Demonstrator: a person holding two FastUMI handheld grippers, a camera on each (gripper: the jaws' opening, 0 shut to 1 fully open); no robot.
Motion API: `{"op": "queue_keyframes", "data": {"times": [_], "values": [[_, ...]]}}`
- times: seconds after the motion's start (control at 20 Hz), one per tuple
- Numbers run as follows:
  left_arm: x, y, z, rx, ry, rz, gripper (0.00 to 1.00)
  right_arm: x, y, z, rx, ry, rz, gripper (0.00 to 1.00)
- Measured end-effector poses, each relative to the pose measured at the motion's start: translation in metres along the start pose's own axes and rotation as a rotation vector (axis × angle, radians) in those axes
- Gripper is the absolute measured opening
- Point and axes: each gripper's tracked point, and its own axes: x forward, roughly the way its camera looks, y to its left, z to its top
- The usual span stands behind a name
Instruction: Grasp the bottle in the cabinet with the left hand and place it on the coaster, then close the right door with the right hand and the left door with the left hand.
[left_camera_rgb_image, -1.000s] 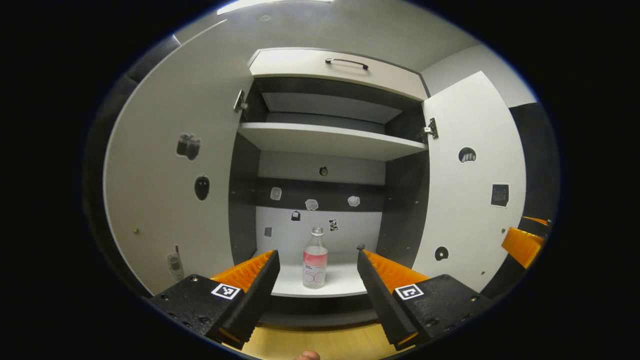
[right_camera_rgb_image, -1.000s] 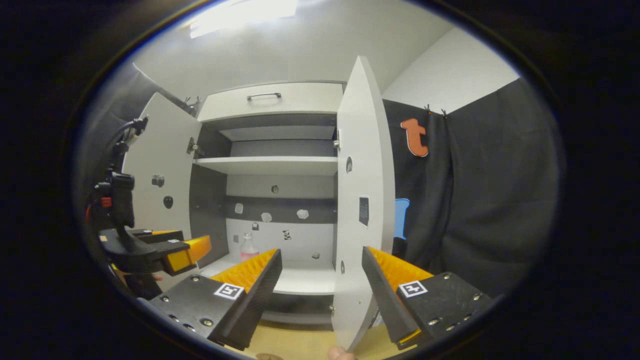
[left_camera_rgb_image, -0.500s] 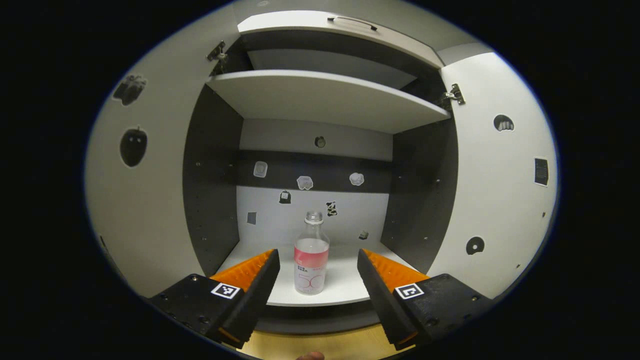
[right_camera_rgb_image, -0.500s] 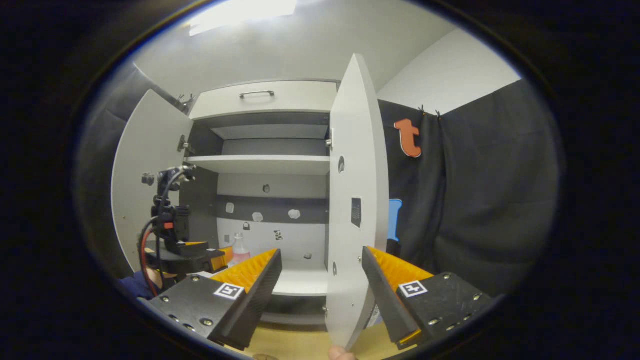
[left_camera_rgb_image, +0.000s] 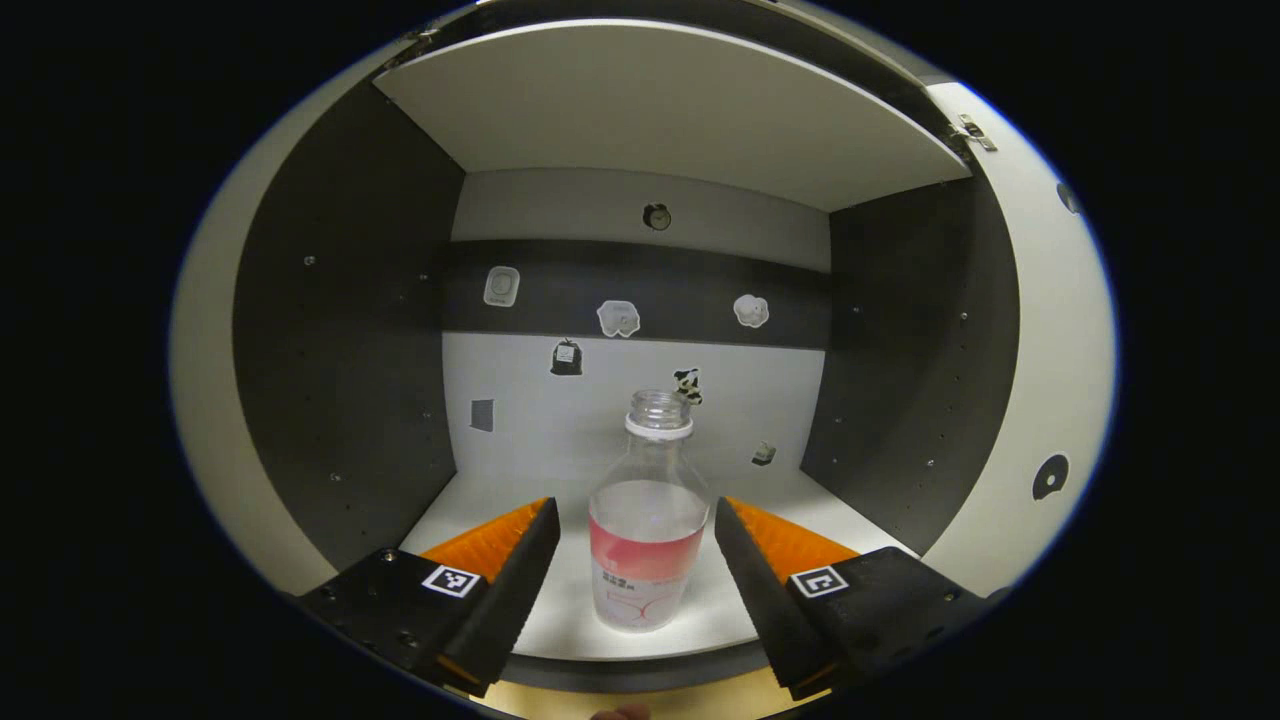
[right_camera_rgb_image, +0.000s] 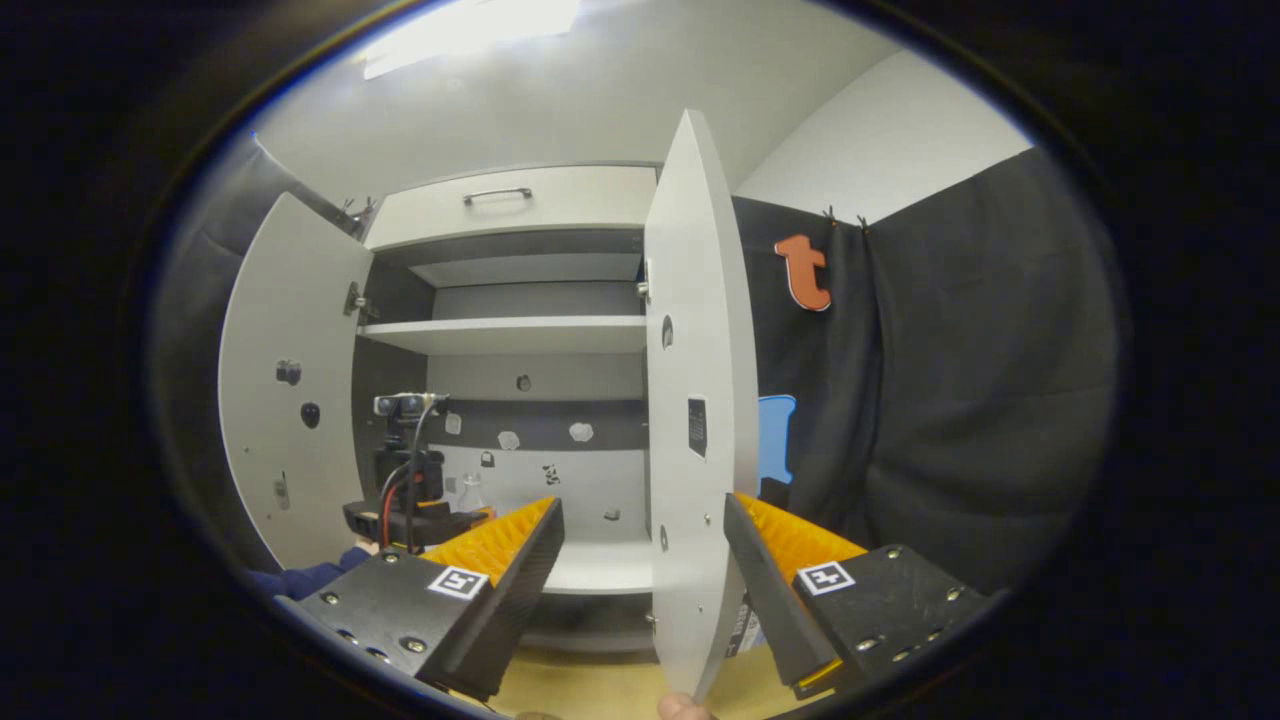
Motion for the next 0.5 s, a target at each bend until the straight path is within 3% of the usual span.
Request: {"op": "queue_keyframes", "data": {"times": [0.25,0.35,0.5], "values": [[0.023,0.002,-0.006,0.019,0.016,0.007,0.96,0.0,0.001,0.001,0.025,0.007,0.015,0.96],[0.023,0.006,-0.006,0.031,0.015,0.022,0.79,-0.001,0.0,0.003,0.023,0.004,0.018,0.95],[0.023,0.006,-0.006,0.032,0.017,0.017,0.78,-0.004,-0.001,0.002,0.025,0.001,0.023,0.95]]}}
